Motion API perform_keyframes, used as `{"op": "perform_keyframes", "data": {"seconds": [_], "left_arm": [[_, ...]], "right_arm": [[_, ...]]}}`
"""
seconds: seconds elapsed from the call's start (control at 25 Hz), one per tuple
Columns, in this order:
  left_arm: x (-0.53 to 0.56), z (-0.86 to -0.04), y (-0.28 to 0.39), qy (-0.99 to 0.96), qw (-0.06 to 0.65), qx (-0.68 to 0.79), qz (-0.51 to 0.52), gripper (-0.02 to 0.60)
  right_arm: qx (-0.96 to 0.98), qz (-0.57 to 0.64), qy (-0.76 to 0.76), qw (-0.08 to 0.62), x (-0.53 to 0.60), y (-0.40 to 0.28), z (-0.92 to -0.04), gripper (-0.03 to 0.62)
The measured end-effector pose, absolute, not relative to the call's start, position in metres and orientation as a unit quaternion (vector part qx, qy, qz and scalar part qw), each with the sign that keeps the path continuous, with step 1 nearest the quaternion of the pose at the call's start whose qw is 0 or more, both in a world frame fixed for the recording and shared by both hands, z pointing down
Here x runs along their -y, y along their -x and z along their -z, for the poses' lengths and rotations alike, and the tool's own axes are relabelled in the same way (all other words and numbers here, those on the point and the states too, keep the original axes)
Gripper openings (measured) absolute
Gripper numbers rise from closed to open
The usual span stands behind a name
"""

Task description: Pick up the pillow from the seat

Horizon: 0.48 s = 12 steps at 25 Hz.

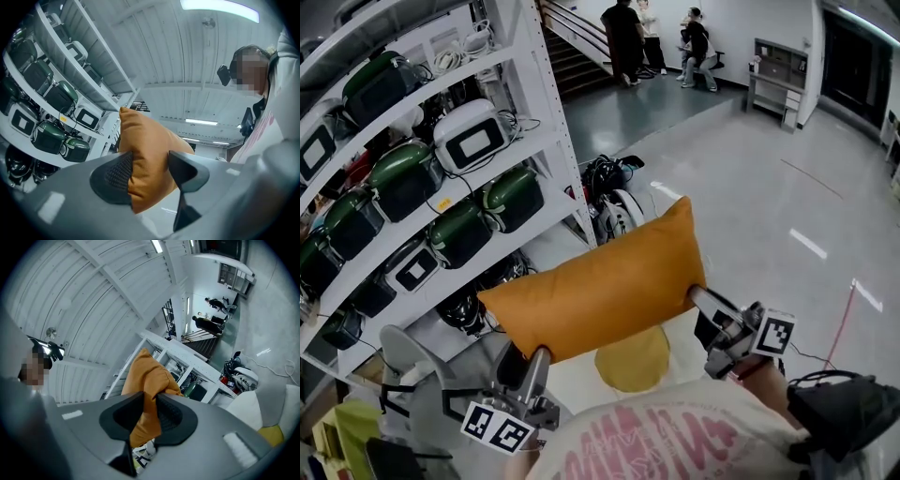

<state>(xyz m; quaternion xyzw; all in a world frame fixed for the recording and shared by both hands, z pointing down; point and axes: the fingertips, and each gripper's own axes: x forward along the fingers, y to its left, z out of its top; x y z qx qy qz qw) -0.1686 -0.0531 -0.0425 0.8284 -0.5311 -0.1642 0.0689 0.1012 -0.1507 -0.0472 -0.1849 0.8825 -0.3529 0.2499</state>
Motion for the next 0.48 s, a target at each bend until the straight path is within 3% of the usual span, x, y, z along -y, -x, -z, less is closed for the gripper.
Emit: {"op": "perform_keyframes", "data": {"seconds": [0.48], "left_arm": [[0.066, 0.043, 0.169, -0.827, 0.067, 0.533, 0.164, 0.247]], "right_arm": [[-0.880, 0.358, 0.192, 0.244, 0.167, -0.099, 0.045, 0.087]]}}
